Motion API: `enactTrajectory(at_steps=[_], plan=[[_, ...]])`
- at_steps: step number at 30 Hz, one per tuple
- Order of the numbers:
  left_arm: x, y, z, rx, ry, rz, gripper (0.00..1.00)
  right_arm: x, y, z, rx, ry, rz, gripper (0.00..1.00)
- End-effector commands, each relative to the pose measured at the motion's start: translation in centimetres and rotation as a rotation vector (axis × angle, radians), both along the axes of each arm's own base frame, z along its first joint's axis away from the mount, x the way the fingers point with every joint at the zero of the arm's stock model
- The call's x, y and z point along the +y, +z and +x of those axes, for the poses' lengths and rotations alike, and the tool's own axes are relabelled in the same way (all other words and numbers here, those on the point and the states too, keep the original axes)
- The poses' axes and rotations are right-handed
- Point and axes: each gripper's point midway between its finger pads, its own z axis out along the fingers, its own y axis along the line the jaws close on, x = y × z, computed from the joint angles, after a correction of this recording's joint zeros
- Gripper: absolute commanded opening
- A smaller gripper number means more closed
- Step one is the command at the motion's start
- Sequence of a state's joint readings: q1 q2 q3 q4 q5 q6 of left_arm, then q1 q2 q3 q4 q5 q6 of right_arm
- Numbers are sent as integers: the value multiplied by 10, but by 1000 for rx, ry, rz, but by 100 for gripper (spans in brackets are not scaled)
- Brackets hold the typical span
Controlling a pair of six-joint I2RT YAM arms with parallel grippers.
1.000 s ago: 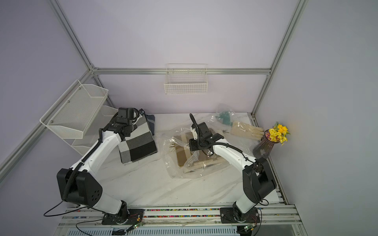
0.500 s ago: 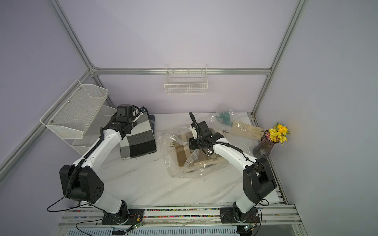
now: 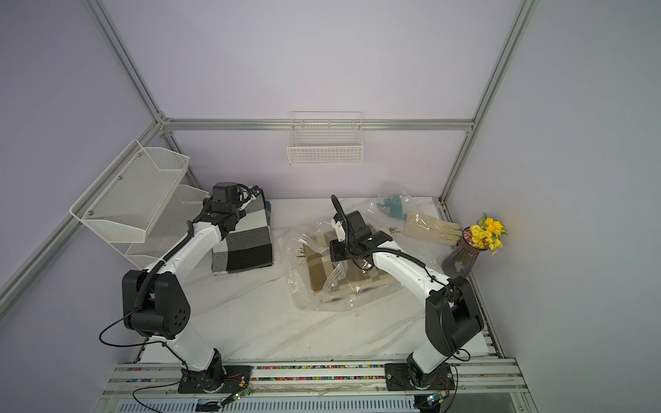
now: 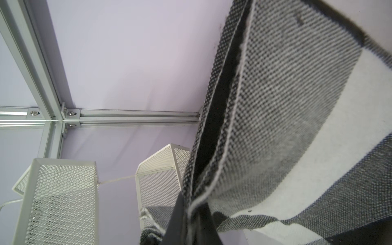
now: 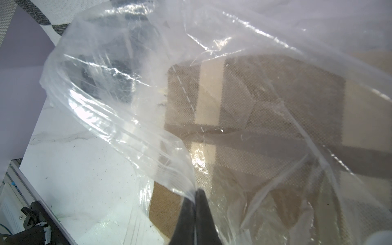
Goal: Take the scarf out of the vacuum bag
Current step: Place the scarf at the center of the board.
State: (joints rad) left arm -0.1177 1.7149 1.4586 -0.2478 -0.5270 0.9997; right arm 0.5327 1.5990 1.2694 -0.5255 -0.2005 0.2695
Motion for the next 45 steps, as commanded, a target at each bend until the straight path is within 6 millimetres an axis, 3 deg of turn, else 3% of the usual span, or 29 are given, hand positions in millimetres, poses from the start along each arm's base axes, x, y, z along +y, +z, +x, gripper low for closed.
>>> enactTrajectory(at_steps=[1, 13, 25, 45], plan=[[0, 70, 17, -217, -9, -10, 0, -1, 19, 0, -40, -5, 33, 0], [-5, 84, 39, -270, -24, -8, 0, 0, 21, -2, -43, 2, 45, 0], [-10, 42, 79, -231, -7, -55, 0, 0, 20, -3, -31, -3, 50, 0], [0, -5, 118, -178, 31, -75, 0, 2, 17, -3, -32, 3, 57, 0]])
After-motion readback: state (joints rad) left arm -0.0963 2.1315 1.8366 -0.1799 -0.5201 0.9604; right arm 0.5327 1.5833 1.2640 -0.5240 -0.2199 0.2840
